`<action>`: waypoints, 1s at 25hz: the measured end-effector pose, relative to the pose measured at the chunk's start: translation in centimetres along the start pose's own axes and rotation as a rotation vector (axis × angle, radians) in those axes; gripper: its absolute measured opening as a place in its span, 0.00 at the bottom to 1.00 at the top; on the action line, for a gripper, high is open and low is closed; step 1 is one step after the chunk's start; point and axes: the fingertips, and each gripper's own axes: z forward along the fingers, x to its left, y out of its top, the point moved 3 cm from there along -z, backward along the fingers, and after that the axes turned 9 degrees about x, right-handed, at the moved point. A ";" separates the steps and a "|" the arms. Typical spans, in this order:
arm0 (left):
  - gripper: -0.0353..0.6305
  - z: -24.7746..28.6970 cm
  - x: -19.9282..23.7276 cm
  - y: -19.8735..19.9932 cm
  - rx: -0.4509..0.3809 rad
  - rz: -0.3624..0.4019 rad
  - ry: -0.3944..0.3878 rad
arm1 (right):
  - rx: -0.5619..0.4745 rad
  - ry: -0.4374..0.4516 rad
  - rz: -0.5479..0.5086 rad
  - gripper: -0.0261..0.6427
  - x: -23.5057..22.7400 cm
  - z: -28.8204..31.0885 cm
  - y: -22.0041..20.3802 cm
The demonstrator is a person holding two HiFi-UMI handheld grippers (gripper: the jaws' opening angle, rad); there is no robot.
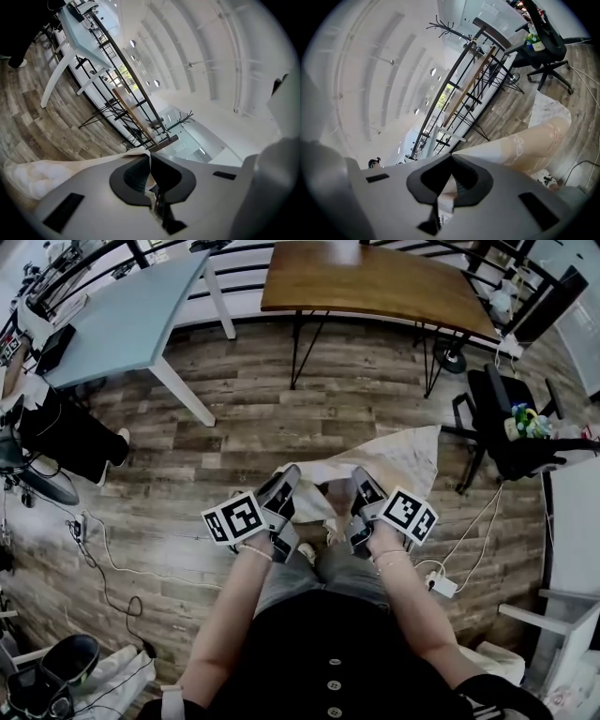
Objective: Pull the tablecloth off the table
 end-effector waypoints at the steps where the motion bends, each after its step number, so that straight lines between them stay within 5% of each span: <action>1: 0.08 0.0 0.1 0.0 0.001 -0.002 0.006 | 0.001 0.001 -0.001 0.08 0.0 0.1 0.1; 10: 0.08 -0.2 1.9 -1.4 0.018 -0.073 0.054 | 0.026 -0.003 0.010 0.08 -0.5 0.3 -0.1; 25: 0.08 -0.7 1.6 -1.6 0.017 -0.056 0.050 | 0.056 0.006 -0.022 0.08 -0.6 0.1 -0.7</action>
